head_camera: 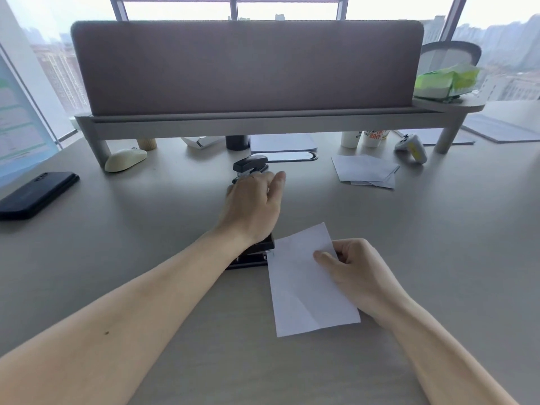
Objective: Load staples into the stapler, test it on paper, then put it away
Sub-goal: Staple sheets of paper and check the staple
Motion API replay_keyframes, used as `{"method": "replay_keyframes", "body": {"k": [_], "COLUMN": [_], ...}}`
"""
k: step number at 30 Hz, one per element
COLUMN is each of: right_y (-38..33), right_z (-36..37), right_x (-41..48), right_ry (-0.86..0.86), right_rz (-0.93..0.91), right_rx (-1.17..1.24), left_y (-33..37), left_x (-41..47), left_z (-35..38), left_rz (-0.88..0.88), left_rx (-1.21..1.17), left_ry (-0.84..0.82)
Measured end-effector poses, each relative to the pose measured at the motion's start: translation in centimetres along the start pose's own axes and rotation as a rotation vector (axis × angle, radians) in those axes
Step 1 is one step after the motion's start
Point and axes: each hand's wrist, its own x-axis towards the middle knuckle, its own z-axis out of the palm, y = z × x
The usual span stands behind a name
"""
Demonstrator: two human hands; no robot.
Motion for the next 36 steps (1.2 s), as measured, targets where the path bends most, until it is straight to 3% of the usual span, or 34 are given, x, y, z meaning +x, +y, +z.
{"method": "replay_keyframes", "body": {"k": [3,8,11,27,32,36], "right_y": [-0.1,-0.5,-0.6,-1.4,-2.4,-3.3], "right_z": [-0.1,-0.1,-0.1,-0.5,-0.5,0.2], "right_x": [-0.1,-0.2,-0.4,-0.9,-1.4,-1.7], "right_ry": [-0.008,-0.006,-0.001,0.009,0.074,0.129], "right_rz": [0.004,0.022,0.024,0.046,0.02,-0.066], "right_rx": [0.002,0.003,0.002,0.122,0.389,0.517], "left_y": [-0.3,-3.0,-4.3,-5.8,-4.3,-2.2], "left_x": [-1.3,-4.4,-5.8,-6.9,-6.0,-5.8], "left_z": [-2.5,-5.0,-4.9,-5.5,-5.5,-5.5], "left_rz": [0.062,0.143,0.153,0.059,-0.08,-0.172], "left_rx": [-0.177,-0.16,-0.177,-0.151,-0.413,-0.527], "left_ry": [-0.024,-0.277,-0.34,-0.227,-0.011,-0.103]}}
